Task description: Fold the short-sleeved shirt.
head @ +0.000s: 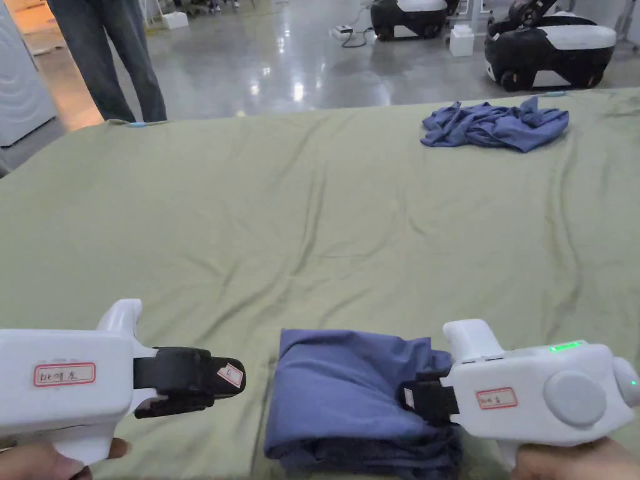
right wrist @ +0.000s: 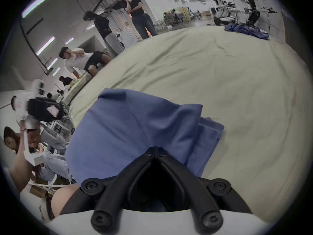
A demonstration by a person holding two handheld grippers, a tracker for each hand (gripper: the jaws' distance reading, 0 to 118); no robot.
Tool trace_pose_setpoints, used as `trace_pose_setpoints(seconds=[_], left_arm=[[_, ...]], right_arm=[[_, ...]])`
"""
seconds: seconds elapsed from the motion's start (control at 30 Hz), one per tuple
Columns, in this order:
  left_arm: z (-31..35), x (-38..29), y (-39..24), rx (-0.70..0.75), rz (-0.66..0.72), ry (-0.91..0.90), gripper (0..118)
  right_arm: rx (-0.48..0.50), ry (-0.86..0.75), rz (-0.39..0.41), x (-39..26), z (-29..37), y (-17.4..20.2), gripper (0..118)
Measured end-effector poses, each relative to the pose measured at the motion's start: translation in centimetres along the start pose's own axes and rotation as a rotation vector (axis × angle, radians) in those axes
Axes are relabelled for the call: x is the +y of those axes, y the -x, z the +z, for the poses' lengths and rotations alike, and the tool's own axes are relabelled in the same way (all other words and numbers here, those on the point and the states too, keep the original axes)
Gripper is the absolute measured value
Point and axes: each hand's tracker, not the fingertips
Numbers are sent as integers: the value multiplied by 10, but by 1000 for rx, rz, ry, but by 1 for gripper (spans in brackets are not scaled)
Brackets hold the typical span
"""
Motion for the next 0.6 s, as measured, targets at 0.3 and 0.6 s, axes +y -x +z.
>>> trace_pose_setpoints(seconds=[0.3, 0.6], left_arm=[[-88, 8, 63, -313, 273, 110, 118], [-153, 24, 18, -210, -18, 184, 19]], right_arm=[[-33, -3, 30, -2, 6, -6, 2], [19, -83, 103, -3, 29, -2, 2]])
